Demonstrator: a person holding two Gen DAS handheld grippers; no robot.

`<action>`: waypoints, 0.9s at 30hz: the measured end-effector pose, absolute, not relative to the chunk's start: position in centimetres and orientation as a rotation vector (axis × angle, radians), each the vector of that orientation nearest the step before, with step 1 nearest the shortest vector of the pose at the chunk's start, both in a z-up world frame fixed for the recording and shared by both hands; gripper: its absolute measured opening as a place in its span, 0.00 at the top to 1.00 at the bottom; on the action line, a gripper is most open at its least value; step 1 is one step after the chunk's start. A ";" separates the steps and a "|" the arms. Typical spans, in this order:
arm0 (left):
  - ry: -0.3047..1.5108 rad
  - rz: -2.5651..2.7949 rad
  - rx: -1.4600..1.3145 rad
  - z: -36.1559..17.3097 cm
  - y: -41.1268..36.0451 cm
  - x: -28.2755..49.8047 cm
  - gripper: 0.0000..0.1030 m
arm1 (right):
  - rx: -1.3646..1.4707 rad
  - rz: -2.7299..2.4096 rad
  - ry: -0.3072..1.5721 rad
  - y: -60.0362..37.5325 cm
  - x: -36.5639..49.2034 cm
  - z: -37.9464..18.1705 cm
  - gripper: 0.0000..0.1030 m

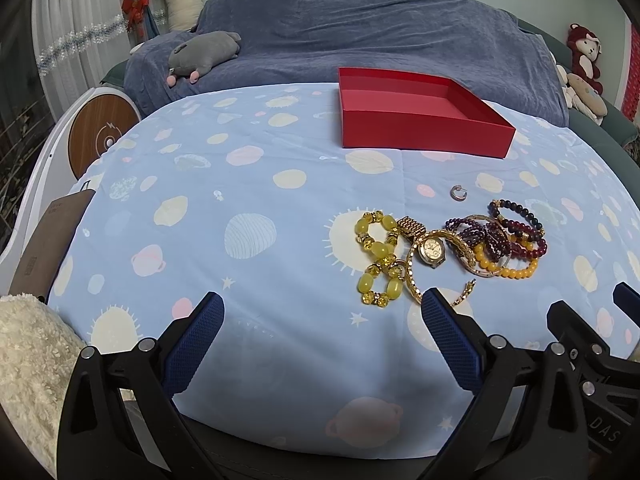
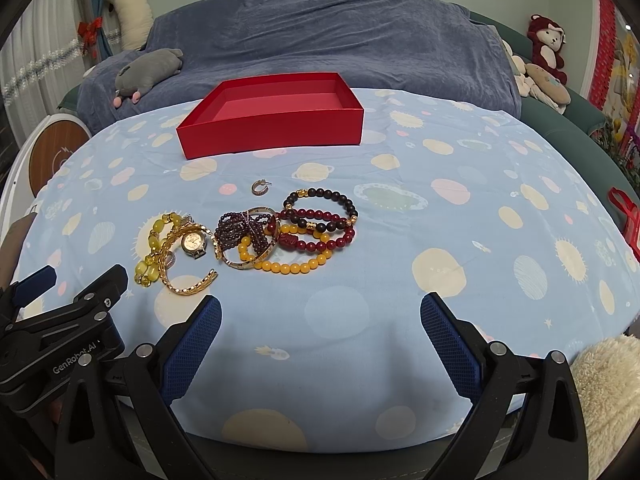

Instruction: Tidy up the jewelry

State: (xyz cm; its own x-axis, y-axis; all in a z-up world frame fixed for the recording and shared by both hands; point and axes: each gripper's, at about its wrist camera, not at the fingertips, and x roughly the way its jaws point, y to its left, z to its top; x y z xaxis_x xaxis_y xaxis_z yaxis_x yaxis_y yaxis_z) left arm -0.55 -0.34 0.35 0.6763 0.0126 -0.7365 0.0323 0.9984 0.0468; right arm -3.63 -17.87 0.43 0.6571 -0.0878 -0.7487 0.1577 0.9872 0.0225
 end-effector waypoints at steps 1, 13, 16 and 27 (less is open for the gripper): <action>0.827 -0.011 0.058 0.3 -0.3 -0.6 0.08 | 0.089 -0.139 0.843 -17.9 -3.6 0.4 0.07; 0.828 -0.014 0.060 0.3 -0.3 -0.6 0.08 | 0.087 -0.139 0.842 -17.9 -3.7 0.5 0.07; 0.829 -0.014 0.060 0.3 -0.4 -0.6 0.08 | 0.086 -0.138 0.843 -17.9 -3.6 0.4 0.07; 0.831 -0.013 0.058 0.3 -0.4 -0.5 0.08 | 0.089 -0.140 0.842 -17.9 -3.7 0.5 0.07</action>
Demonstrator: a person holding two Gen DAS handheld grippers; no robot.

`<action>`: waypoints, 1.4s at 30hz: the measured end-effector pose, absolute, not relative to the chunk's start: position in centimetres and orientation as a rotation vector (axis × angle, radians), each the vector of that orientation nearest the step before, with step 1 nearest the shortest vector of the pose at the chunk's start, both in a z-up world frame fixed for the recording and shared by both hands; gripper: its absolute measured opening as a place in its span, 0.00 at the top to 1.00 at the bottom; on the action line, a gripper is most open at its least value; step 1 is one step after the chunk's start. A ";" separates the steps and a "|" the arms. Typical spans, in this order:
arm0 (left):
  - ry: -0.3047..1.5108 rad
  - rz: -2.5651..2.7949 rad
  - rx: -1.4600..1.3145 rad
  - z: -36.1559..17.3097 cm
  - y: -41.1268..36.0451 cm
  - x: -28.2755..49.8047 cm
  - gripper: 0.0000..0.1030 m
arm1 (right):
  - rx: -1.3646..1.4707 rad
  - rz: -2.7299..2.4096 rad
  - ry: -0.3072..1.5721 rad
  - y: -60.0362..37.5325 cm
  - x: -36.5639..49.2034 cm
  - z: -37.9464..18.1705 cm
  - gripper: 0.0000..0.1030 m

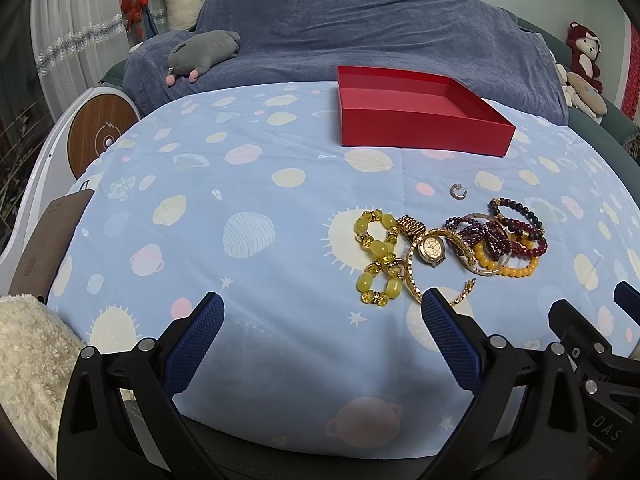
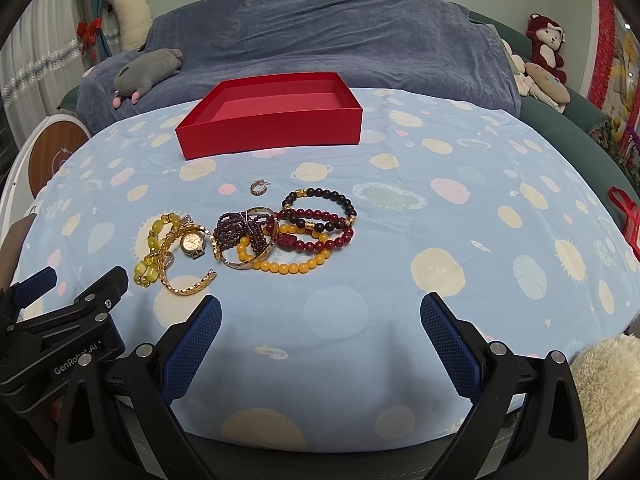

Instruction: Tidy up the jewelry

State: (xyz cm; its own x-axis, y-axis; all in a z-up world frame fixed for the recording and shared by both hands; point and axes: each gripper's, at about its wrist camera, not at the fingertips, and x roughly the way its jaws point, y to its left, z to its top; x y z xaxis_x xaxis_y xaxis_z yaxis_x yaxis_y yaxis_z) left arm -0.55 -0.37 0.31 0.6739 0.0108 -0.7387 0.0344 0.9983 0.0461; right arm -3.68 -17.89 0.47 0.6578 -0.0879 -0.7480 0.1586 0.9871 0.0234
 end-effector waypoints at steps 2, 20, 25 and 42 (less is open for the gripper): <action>0.837 -0.015 0.047 0.2 -0.2 -0.5 0.08 | 0.089 -0.140 0.842 -17.9 -3.7 0.5 0.07; 0.885 -0.036 -0.030 0.5 0.8 0.4 0.09 | 0.185 -0.201 0.870 -20.5 -3.4 0.4 0.07; 0.890 -0.081 0.002 0.7 -0.9 1.0 0.09 | 0.192 -0.227 0.888 -21.3 -3.2 0.6 0.07; 1.016 -0.105 0.026 -1.9 -3.5 4.3 0.67 | 0.177 -0.236 0.940 -22.1 -2.0 0.7 0.07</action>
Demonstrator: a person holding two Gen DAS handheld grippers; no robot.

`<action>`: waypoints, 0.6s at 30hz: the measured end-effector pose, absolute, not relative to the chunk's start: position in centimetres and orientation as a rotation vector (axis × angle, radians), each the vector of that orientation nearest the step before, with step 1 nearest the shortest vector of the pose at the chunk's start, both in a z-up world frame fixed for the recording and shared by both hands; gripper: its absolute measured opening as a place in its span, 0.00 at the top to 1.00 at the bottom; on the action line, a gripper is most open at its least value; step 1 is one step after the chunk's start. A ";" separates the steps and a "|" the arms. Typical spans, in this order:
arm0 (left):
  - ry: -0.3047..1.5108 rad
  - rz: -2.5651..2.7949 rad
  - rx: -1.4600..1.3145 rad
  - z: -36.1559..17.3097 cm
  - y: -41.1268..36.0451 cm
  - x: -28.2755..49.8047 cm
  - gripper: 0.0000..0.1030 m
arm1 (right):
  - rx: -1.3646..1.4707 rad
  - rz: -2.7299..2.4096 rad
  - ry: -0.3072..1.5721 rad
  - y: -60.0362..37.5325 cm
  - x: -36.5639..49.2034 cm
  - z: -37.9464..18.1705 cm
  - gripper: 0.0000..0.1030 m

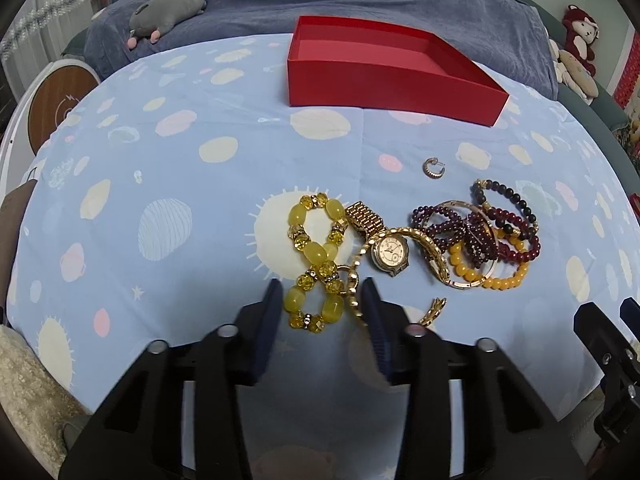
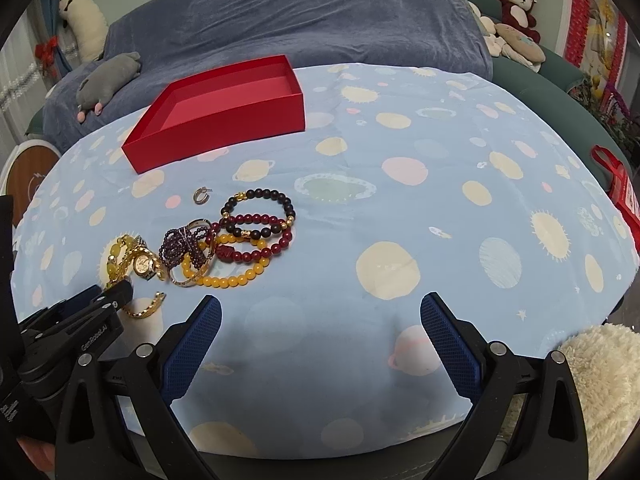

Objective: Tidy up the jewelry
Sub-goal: 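Grasp the gold twisted cuff with the left tool while the right tool grasps the gold watch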

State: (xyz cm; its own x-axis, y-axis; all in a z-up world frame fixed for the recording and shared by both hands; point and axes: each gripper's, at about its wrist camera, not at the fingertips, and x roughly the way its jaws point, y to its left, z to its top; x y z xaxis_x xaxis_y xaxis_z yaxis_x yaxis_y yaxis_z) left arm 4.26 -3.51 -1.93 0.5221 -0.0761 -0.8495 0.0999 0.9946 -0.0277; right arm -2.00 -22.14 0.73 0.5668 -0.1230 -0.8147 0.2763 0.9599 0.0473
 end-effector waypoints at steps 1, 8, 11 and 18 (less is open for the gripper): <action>1.013 -0.105 0.028 -1.9 -3.6 4.3 0.69 | 0.171 -0.233 0.944 -22.0 -1.9 0.7 0.07; 0.993 -0.129 -0.001 -1.2 -3.4 4.2 0.90 | 0.188 -0.197 0.955 -21.9 -1.1 0.6 0.07; 0.987 -0.136 -0.024 -0.8 -2.9 4.0 0.90 | 0.183 -0.178 0.959 -21.6 -0.8 0.6 0.07; 0.981 -0.135 -0.075 0.1 -0.9 3.4 0.90 | 0.172 -0.132 0.956 -20.5 -0.1 0.8 0.07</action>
